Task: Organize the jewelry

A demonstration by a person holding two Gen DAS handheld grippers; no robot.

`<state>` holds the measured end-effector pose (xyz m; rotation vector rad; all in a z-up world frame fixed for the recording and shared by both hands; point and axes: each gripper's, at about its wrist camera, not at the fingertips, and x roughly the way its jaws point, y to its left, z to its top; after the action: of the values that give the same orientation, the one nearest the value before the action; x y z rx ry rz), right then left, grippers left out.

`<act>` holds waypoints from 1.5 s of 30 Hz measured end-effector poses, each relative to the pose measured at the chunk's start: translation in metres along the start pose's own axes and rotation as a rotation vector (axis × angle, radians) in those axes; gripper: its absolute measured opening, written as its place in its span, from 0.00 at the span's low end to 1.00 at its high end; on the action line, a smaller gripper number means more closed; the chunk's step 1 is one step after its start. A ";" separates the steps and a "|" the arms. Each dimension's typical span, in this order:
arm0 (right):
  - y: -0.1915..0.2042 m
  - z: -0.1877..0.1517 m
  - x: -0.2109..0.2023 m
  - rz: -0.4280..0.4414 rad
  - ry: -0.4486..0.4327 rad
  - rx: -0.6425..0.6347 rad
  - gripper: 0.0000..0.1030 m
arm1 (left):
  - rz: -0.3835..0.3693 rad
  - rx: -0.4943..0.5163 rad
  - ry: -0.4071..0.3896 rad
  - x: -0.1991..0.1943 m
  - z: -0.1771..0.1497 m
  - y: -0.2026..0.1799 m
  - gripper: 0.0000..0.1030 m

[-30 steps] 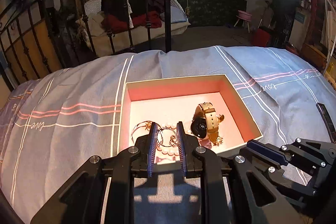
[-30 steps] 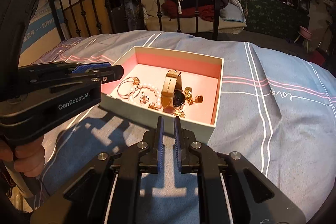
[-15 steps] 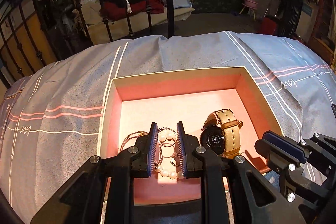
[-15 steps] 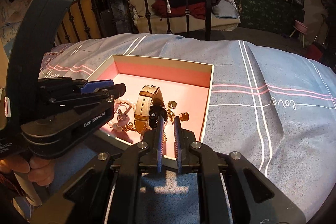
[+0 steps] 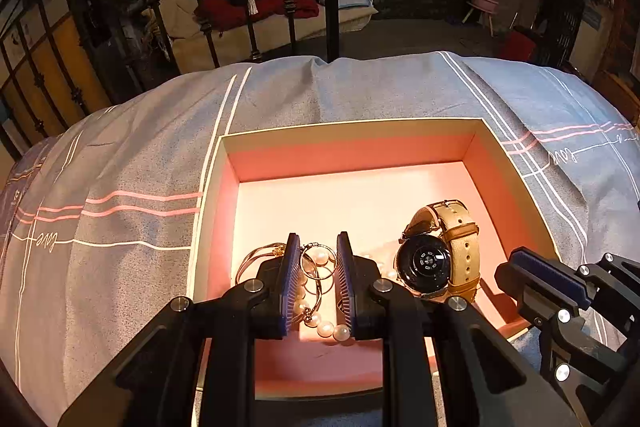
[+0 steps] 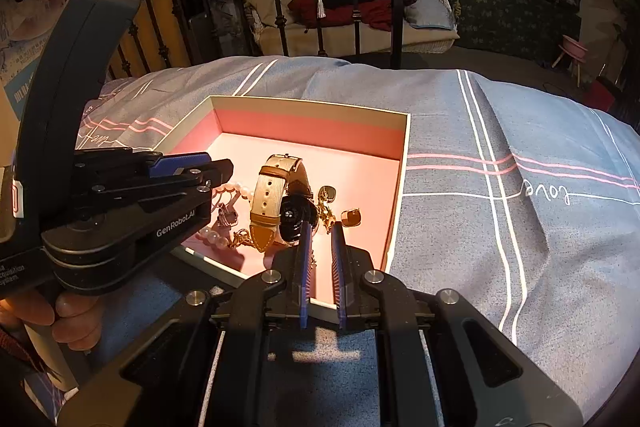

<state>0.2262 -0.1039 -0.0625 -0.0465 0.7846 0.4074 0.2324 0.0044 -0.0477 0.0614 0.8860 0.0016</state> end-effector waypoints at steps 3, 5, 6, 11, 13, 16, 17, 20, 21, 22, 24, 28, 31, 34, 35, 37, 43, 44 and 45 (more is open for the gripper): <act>0.000 0.000 0.000 -0.008 0.002 -0.001 0.13 | -0.012 -0.034 -0.012 -0.007 0.000 0.005 0.33; -0.001 0.001 -0.002 0.000 -0.004 0.001 0.23 | -0.018 -0.050 -0.034 -0.016 -0.001 0.008 0.47; 0.000 0.000 -0.003 0.006 -0.005 0.000 0.29 | -0.017 -0.049 -0.046 -0.020 -0.002 0.009 0.47; 0.013 -0.005 -0.020 -0.031 -0.056 -0.055 0.67 | -0.051 -0.071 -0.101 -0.053 -0.014 0.013 0.64; 0.016 -0.012 -0.033 -0.050 -0.091 -0.062 0.89 | -0.053 -0.076 -0.158 -0.072 -0.022 0.015 0.74; 0.016 -0.023 -0.059 -0.051 -0.154 -0.047 0.94 | -0.064 -0.064 -0.239 -0.101 -0.035 0.016 0.85; 0.016 -0.027 -0.068 -0.051 -0.176 -0.040 0.94 | -0.061 -0.060 -0.264 -0.110 -0.040 0.015 0.90; 0.017 -0.037 -0.095 -0.085 -0.252 -0.037 0.94 | -0.045 -0.056 -0.342 -0.137 -0.054 0.014 0.93; 0.018 -0.040 -0.103 -0.096 -0.277 -0.037 0.94 | -0.041 -0.057 -0.358 -0.145 -0.059 0.013 0.93; 0.019 -0.044 -0.111 -0.103 -0.300 -0.038 0.94 | -0.038 -0.058 -0.371 -0.152 -0.062 0.013 0.93; 0.020 -0.049 -0.125 -0.110 -0.336 -0.033 0.94 | -0.032 -0.051 -0.398 -0.165 -0.069 0.011 0.93; 0.021 -0.056 -0.143 -0.105 -0.369 0.001 0.94 | -0.019 -0.053 -0.435 -0.184 -0.084 0.008 0.93; 0.024 -0.058 -0.154 -0.110 -0.386 -0.005 0.94 | -0.017 -0.055 -0.442 -0.191 -0.091 0.008 0.93; 0.025 -0.059 -0.162 -0.110 -0.402 -0.004 0.94 | 0.001 -0.062 -0.456 -0.195 -0.096 0.007 0.93; 0.026 -0.060 -0.164 -0.112 -0.405 -0.004 0.94 | 0.006 -0.062 -0.461 -0.196 -0.097 0.007 0.93; 0.026 -0.060 -0.167 -0.115 -0.411 -0.005 0.94 | 0.005 -0.063 -0.462 -0.198 -0.098 0.007 0.93; 0.024 -0.061 -0.171 -0.118 -0.421 0.008 0.94 | 0.010 -0.064 -0.463 -0.201 -0.102 0.007 0.93; 0.023 -0.060 -0.171 -0.117 -0.420 0.010 0.94 | 0.011 -0.064 -0.462 -0.202 -0.102 0.007 0.93; 0.023 -0.060 -0.171 -0.116 -0.418 0.012 0.94 | 0.009 -0.063 -0.461 -0.201 -0.102 0.007 0.93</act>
<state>0.0681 -0.1526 0.0163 0.0050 0.3701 0.2885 0.0262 0.0113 0.0441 0.0062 0.4243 0.0230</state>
